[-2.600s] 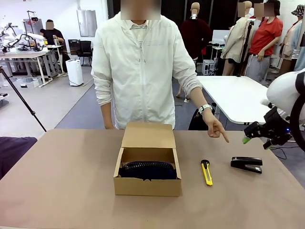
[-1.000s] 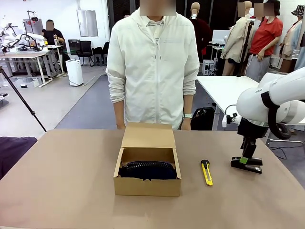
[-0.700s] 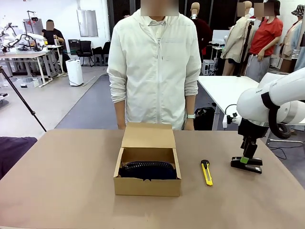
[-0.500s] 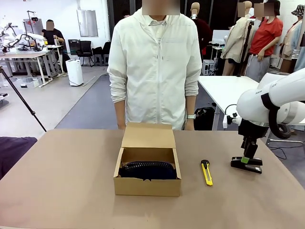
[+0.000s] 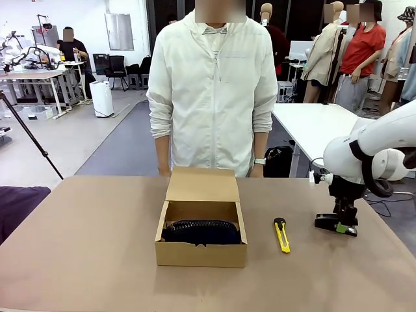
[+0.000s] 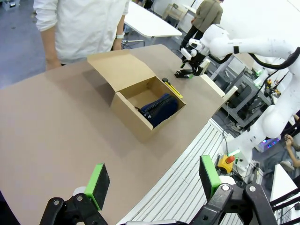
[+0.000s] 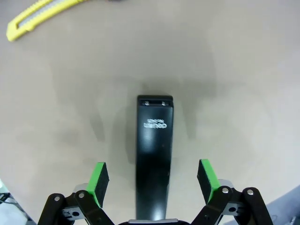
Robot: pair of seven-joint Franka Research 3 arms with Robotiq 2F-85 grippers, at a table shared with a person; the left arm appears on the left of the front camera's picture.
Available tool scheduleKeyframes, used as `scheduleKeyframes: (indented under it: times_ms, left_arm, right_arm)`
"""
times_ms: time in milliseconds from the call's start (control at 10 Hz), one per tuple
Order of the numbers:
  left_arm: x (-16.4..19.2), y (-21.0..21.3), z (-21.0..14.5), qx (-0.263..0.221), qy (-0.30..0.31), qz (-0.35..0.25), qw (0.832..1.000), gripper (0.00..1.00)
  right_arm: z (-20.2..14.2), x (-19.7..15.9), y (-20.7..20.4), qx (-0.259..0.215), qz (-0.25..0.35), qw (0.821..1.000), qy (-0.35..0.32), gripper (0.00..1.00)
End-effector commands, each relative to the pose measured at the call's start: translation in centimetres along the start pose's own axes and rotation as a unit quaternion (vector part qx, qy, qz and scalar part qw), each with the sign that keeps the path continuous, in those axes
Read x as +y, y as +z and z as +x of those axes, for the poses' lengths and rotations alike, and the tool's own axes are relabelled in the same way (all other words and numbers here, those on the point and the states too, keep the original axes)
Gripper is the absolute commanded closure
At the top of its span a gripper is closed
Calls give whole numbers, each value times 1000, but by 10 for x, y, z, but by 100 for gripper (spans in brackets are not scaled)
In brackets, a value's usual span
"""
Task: Pack the items into the box.
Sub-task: Pick up the item specified by the human and place it in the Mailer Box.
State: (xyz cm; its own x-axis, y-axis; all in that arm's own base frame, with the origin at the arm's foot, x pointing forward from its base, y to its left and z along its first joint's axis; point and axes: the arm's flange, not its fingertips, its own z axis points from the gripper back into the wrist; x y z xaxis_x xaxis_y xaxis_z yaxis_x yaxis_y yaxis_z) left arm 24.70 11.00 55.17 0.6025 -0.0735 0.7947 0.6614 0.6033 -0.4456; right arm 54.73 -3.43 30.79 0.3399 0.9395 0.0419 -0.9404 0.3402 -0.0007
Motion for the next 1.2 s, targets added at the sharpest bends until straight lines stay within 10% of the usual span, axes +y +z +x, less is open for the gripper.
scheduleKeyframes:
  times_ms: [0,300,500,1100]
  left_arm:
    - [0,0,-2,-3,-5,-2,1000,0]
    - [0,0,-2,-3,-5,-2,1000,0]
    - [0,0,-2,-3,-5,-2,1000,0]
    - [0,0,-2,-3,-5,-2,1000,0]
  right_arm:
    - [-3,-12,-7,-4,7,999,32,0]
    - [-6,-11,-15,-9,22,999,22,0]
    - [-5,-9,-16,-12,28,999,16,100]
    - [-3,-6,-11,-7,28,999,18,100]
